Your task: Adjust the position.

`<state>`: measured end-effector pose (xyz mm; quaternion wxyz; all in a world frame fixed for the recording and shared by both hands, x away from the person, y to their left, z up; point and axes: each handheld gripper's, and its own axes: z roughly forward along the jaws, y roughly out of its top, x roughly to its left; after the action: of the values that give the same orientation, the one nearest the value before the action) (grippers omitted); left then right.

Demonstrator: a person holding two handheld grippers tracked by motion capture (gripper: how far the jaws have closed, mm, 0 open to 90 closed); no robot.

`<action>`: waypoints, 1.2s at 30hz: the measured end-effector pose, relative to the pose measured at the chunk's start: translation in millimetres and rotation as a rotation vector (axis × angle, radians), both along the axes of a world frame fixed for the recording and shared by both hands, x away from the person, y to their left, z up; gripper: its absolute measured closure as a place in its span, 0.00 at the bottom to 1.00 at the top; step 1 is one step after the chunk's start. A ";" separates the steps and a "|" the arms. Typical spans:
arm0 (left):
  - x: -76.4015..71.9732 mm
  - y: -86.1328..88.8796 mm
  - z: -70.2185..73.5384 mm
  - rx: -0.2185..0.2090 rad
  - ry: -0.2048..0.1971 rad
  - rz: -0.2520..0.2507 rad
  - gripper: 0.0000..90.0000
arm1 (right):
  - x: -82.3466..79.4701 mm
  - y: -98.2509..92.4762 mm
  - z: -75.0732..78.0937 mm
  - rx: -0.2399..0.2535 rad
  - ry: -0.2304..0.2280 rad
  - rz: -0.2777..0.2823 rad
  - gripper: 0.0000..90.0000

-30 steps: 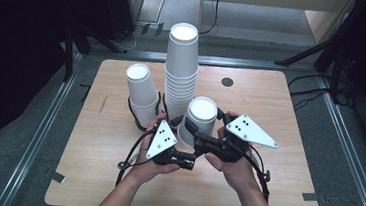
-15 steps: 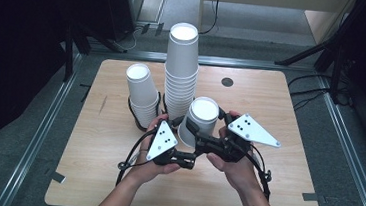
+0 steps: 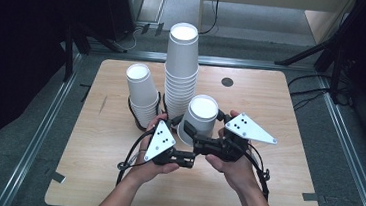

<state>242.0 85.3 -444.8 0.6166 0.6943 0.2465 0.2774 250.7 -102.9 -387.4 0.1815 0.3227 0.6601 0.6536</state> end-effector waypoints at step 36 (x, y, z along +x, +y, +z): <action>-0.6 2.0 1.8 -0.006 -0.004 0.012 0.02 | -3.5 11.8 -11.7 -0.072 0.005 -0.025 0.17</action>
<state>241.4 87.3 -443.0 0.6174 0.6905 0.2504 0.2816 247.2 -91.2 -399.1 0.1997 0.3258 0.6796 0.6262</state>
